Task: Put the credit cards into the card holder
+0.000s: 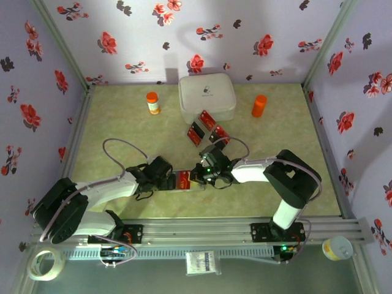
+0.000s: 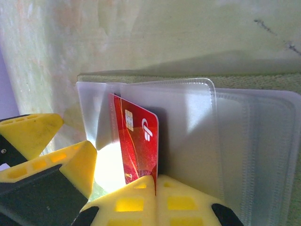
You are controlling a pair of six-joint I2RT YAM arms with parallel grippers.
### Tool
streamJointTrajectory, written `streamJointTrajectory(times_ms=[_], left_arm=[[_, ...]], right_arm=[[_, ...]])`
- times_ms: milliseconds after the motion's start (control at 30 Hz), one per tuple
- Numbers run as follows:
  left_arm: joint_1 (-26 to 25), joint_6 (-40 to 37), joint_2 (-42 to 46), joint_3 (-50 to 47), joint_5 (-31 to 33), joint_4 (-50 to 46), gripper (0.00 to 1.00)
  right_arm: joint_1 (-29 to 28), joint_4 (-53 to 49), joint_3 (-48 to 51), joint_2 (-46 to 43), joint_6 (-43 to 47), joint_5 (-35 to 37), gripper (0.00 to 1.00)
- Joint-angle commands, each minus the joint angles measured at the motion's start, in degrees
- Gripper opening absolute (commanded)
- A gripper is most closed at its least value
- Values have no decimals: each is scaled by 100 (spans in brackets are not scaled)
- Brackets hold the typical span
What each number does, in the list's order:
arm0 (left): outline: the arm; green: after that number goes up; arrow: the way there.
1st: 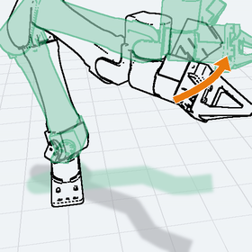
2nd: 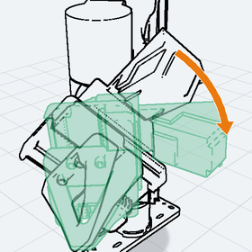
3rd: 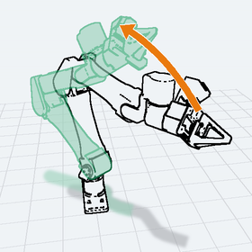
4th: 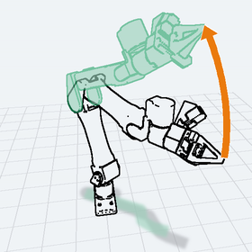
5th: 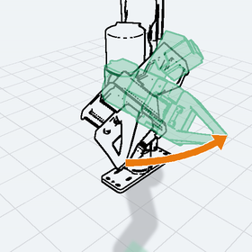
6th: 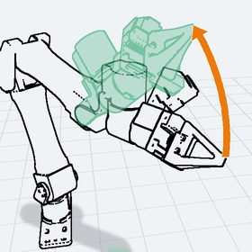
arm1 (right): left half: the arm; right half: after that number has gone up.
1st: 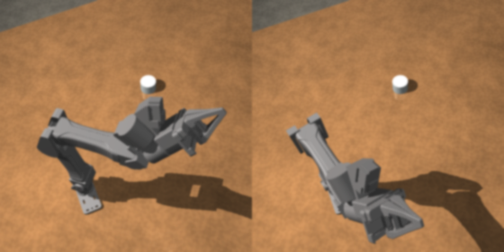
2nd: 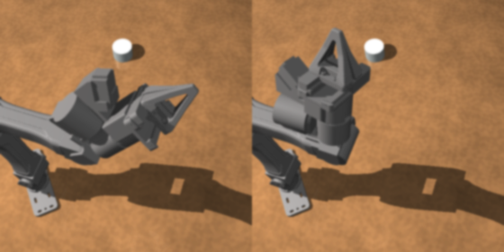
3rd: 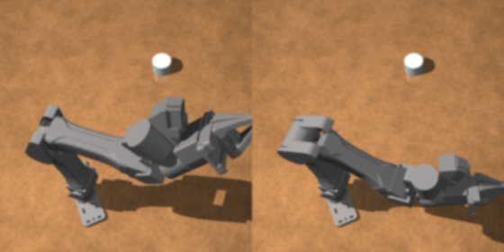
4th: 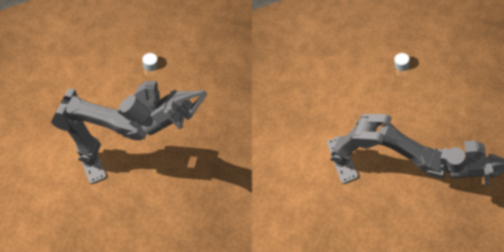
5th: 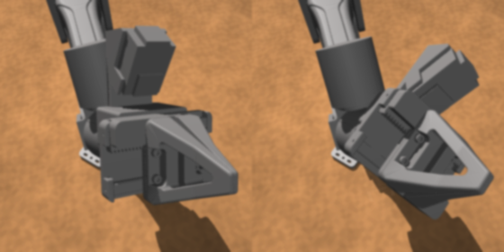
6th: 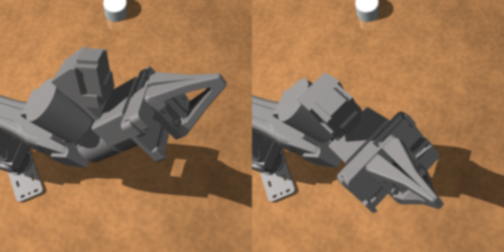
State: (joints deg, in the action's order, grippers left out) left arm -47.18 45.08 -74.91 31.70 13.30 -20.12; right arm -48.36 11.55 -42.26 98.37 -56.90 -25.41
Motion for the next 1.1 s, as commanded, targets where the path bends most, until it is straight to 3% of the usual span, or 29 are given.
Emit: streamJointTrajectory(times_ms=[0, 100, 267, 400, 500, 733, 1067], left_arm=[[42, 24, -65, -129, -44, 113, 99], [42, 17, -54, -112, -36, 112, 99], [85, 11, 119, -99, 30, 7, 99], [216, -8, 275, -154, 34, -12, 99], [308, -19, 335, -232, 35, -2, 99], [454, -10, 413, -408, 48, 52, 99], [550, -47, 390, -498, 36, 85, 99]], right_arm=[[-39, -307, -235, 275, 143, -46, 0], [-76, -398, -374, 354, 186, -90, 0], [-46, -1012, -468, -50, 552, 67, 29], [-31, -1838, -671, -573, 1016, 412, 36], [-29, -2297, -905, -759, 1290, 649, 32], [-107, -2495, -1450, -298, 1557, 756, 10], [-292, -2586, -1872, 476, 1706, 968, 7]])
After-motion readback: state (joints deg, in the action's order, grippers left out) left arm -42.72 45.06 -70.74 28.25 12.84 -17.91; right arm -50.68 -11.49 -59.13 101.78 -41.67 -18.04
